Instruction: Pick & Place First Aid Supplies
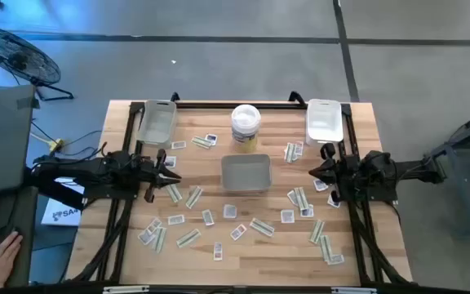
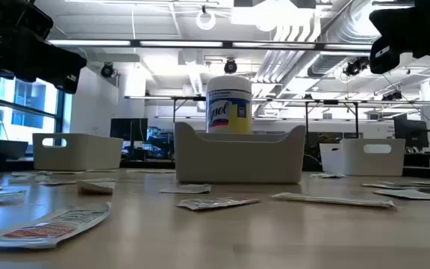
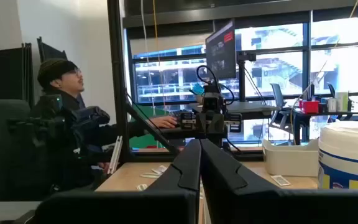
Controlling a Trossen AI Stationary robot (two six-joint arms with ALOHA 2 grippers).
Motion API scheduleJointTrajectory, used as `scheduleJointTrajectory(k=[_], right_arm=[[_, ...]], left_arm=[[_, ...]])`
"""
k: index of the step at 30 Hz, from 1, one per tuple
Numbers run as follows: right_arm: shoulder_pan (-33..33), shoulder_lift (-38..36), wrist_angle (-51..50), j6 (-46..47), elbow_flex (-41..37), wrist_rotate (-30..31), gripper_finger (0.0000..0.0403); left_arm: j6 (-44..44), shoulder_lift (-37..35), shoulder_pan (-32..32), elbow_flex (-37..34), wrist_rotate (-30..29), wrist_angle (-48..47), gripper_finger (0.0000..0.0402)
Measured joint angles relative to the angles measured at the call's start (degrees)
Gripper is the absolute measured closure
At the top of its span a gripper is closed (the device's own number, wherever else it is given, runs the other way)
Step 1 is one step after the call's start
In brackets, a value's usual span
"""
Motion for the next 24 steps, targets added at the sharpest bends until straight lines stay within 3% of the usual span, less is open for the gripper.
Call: scheduleJointTrajectory(k=[24], right_arm=[[0.0,0.0,0.0,0.0,0.0,0.0,0.0398]], left_arm=[[0.0,2.3,0.0,0.0,0.0,0.0,0.0353]])
